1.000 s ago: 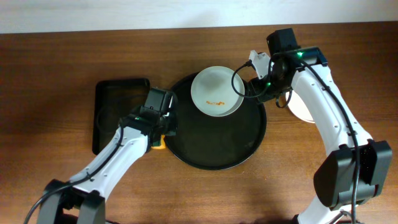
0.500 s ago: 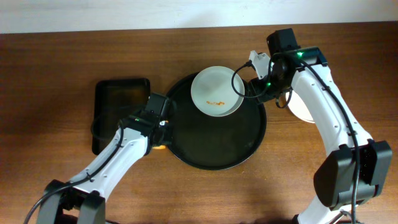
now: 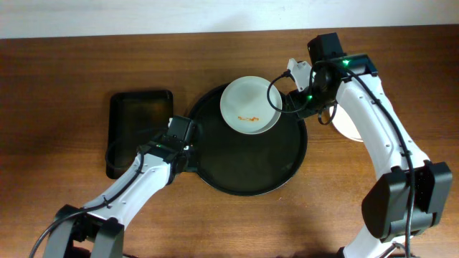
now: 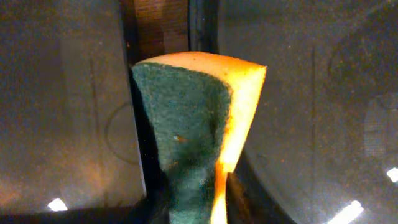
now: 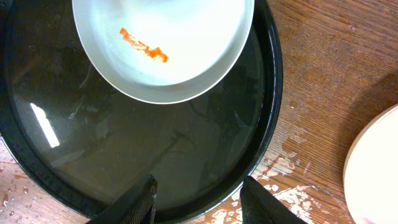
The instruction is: Clean dirty plates on tray and stack at the side
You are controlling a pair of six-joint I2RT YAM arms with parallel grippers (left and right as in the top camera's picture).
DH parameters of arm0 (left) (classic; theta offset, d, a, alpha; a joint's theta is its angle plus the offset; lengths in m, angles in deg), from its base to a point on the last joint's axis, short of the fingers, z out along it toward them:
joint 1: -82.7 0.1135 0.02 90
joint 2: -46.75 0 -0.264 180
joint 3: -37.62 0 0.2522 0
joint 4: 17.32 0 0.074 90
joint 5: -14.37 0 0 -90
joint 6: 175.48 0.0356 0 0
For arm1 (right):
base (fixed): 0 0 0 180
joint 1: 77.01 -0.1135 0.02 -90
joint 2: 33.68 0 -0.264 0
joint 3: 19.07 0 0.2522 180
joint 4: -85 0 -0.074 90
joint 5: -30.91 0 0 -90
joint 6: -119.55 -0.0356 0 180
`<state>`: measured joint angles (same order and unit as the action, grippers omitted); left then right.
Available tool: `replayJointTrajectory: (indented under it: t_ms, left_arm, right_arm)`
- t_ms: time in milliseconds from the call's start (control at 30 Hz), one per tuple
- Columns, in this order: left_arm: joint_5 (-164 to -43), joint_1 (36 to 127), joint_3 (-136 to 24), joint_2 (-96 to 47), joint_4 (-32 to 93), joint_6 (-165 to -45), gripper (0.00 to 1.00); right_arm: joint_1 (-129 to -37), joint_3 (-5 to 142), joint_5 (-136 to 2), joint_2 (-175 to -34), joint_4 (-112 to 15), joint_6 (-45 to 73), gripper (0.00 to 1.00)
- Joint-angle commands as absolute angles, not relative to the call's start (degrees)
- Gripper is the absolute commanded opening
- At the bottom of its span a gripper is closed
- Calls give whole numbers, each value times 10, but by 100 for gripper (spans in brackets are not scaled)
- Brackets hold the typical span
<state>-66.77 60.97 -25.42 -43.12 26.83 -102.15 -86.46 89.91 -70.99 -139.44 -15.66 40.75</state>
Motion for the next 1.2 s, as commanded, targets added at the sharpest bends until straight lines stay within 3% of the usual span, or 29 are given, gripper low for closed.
replayJointTrajectory:
  t_ms: [0, 300, 467, 600, 733, 867, 1033, 1167]
  left_arm:
    - [-688, 610, -246, -424, 264, -1028, 5]
    - [-702, 610, -251, -417, 262, -1028, 0]
    - [-702, 611, -324, -313, 288, -1028, 0]
    - [-627, 651, -343, -288, 339, -992, 0]
    - [-612, 708, -343, -356, 345, -986, 0]
    - [-612, 724, -343, -459, 323, -986, 0]
    - [-612, 737, -343, -490, 290, -986, 0]
    - [-612, 738, -343, -490, 297, -986, 0]
  right_arm:
    - [-864, 896, -717, -1390, -156, 413, 45]
    - [-864, 896, -717, -1390, -156, 413, 45]
    - [-864, 896, -717, -1390, -161, 413, 45]
    - [-864, 896, -717, -1390, -163, 413, 45]
    - [-864, 894, -720, -1390, -203, 406, 46]
    - [-864, 849, -719, -1396, -302, 374, 66]
    - [-864, 767, -746, -1470, -561, 390, 94]
    - [-864, 767, -769, -1529, -708, 413, 99]
